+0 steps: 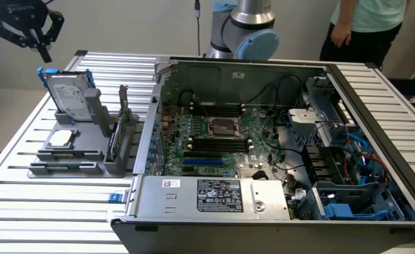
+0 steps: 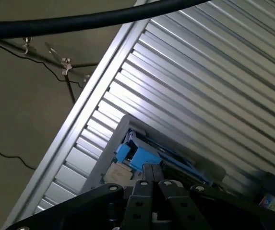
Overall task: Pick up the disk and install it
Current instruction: 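Pick up the disk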
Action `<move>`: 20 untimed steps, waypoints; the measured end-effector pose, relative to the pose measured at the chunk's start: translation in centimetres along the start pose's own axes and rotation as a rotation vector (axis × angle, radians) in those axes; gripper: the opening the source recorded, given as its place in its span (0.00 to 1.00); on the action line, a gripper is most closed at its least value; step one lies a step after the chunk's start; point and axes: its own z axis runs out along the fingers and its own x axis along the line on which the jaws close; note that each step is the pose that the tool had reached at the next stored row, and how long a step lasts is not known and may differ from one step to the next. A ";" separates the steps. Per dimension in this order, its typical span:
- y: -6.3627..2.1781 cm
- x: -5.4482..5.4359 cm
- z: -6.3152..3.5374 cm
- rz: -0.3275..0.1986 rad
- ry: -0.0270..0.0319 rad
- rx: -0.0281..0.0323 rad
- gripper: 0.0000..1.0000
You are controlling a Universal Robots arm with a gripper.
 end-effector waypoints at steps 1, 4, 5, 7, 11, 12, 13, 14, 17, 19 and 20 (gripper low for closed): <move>0.00 0.0 0.01 -0.018 0.0002 -0.0001 0.11; 0.00 0.0 0.04 -0.073 0.0008 -0.0002 0.11; 0.00 0.0 0.04 -0.091 0.0010 -0.0003 0.11; 0.00 0.0 0.06 -0.127 0.0014 -0.0004 0.11; 0.00 0.0 0.10 -0.200 0.0022 -0.0007 0.11; 0.00 0.0 0.10 -0.218 0.0024 -0.0007 0.11; -0.01 0.0 0.11 -0.236 0.0026 -0.0007 0.11; 0.00 0.0 0.12 -0.254 0.0028 -0.0008 0.11; -0.01 0.0 0.14 -0.309 0.0034 -0.0010 0.11; -0.01 0.0 0.16 -0.345 0.0038 -0.0011 0.11; -0.01 0.0 0.17 -0.365 0.0040 -0.0012 0.11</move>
